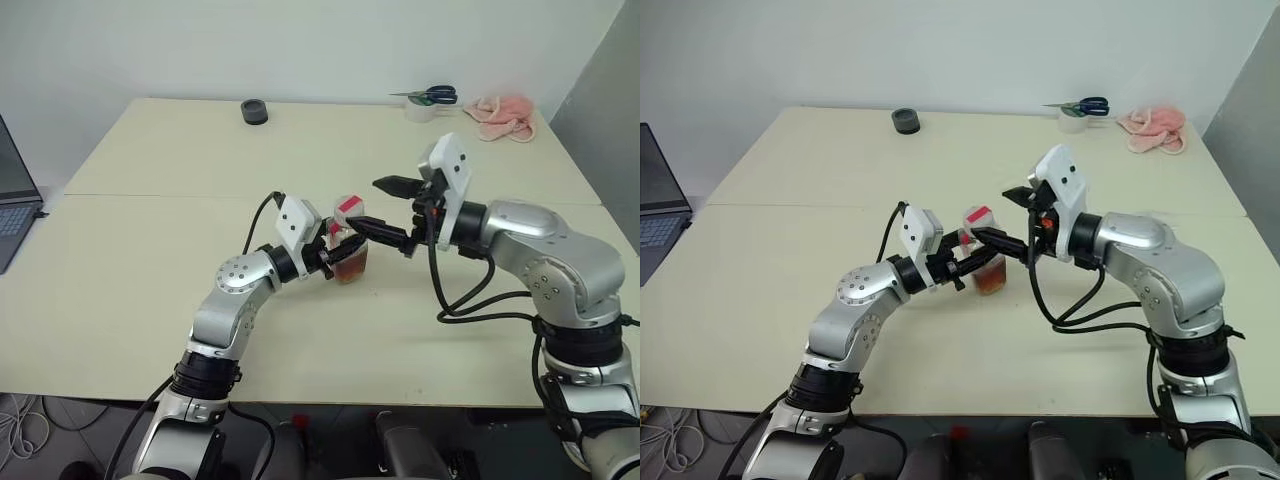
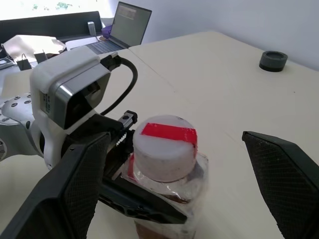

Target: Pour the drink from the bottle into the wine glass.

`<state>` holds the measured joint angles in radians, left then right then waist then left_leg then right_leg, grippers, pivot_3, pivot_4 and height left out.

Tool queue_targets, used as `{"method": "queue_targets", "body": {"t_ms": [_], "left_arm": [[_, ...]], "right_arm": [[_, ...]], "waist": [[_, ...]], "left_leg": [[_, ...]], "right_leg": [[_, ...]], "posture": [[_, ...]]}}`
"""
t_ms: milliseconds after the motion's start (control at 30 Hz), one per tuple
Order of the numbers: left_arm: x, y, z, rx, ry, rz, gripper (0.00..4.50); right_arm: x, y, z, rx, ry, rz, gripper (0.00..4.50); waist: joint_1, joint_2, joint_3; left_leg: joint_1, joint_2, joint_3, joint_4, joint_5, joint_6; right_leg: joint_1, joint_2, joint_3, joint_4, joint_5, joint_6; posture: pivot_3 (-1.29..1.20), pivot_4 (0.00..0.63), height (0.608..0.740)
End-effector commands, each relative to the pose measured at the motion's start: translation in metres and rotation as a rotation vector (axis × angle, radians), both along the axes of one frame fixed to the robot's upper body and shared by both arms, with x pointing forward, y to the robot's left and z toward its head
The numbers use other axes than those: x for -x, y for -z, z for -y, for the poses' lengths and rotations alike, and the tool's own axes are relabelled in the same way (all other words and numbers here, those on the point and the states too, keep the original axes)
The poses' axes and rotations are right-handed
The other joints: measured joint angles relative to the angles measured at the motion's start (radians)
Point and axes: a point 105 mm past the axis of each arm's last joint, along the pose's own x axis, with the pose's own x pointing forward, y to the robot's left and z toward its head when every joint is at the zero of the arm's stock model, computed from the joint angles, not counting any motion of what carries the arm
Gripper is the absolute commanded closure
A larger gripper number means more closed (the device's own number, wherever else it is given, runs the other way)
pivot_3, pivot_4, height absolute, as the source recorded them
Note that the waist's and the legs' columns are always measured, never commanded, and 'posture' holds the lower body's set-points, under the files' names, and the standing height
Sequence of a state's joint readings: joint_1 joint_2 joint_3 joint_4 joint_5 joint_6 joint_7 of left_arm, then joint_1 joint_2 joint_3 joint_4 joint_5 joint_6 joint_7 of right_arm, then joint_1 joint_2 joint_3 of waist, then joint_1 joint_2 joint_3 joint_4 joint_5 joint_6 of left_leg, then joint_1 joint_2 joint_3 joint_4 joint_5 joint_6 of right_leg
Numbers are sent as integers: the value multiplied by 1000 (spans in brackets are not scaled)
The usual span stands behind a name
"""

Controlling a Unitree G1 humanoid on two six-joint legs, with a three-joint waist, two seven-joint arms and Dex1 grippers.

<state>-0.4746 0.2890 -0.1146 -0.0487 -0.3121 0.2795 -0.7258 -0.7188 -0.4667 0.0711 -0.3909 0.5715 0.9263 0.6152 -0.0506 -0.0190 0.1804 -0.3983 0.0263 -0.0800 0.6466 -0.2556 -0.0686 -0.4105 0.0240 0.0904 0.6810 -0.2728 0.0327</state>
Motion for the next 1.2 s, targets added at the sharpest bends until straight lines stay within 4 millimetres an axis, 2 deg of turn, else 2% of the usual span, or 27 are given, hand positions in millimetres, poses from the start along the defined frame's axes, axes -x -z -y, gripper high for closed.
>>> {"method": "queue_targets", "body": {"t_ms": [33,233,467,767,1067,1200], "left_arm": [[5,-19,2,30,10,75,2675],[5,-20,3,34,11,78,2675],[6,-20,4,36,12,80,2675],[7,-20,2,33,4,80,2675],[6,-20,1,32,2,79,2675],[6,-19,2,30,5,77,2676]], "right_arm": [[7,-7,-11,5,-26,53,0],[-8,-2,-24,13,32,66,0],[-27,-12,-26,-21,90,103,0],[-42,-16,-12,-32,146,110,0],[-39,-7,19,18,173,86,0],[-34,-6,24,28,160,78,0]], "waist": [[0,0,0],[-1,0,0],[-1,0,0],[-1,0,0],[-1,0,0],[-1,0,0]], "left_leg": [[0,0,0,0,0,0],[0,0,0,0,0,0],[0,0,0,0,0,0],[0,0,0,0,0,0],[0,0,0,0,0,0],[0,0,0,0,0,0]], "right_leg": [[0,0,0,0,0,0],[0,0,0,0,0,0],[0,0,0,0,0,0],[0,0,0,0,0,0],[0,0,0,0,0,0],[0,0,0,0,0,0]], "posture": [[0,150,740],[0,150,740],[0,150,740],[0,150,740],[0,150,740],[0,150,740]]}}
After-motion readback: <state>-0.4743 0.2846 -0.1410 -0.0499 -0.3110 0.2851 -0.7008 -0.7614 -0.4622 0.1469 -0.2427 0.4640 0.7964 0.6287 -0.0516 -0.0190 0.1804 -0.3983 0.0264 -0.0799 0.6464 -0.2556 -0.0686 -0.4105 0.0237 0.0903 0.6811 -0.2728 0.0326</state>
